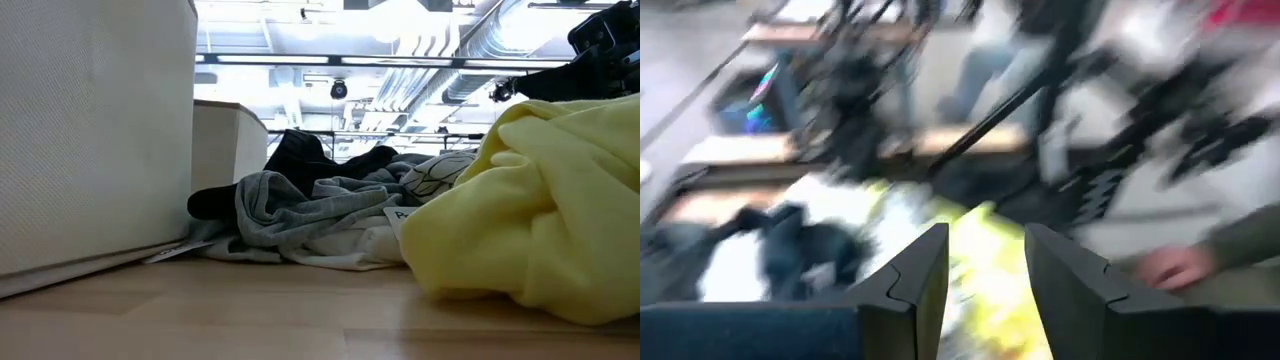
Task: Sort clothes
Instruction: Put the black boxer into the bottom laundry organizer
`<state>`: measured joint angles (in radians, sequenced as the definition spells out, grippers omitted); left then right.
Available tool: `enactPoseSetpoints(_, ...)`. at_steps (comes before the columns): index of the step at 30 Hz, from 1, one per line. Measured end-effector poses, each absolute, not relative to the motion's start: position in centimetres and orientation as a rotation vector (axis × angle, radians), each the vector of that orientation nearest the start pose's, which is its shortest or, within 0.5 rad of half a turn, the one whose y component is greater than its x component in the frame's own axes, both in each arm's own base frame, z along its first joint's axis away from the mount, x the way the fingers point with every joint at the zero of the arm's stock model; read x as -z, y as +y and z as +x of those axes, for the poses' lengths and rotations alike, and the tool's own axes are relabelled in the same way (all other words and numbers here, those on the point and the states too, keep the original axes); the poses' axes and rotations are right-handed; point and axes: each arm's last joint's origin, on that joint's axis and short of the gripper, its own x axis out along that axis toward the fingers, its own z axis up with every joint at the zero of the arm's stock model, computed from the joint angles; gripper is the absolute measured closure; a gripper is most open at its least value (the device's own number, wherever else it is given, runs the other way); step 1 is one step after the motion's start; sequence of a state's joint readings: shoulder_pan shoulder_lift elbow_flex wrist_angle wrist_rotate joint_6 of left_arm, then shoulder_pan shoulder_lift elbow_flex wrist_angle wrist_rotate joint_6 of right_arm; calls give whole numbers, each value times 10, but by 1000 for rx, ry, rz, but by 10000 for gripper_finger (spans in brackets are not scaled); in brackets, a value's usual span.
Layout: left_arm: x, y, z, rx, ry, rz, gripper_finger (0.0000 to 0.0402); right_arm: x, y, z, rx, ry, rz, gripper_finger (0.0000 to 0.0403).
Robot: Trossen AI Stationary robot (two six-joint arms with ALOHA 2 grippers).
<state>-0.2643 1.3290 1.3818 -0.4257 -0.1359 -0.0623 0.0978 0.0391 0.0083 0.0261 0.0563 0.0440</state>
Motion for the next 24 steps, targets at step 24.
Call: enactPoseSetpoints(24,-208,17,383,-179,1189,101,215,-166,8,99,-41,6,44,402)
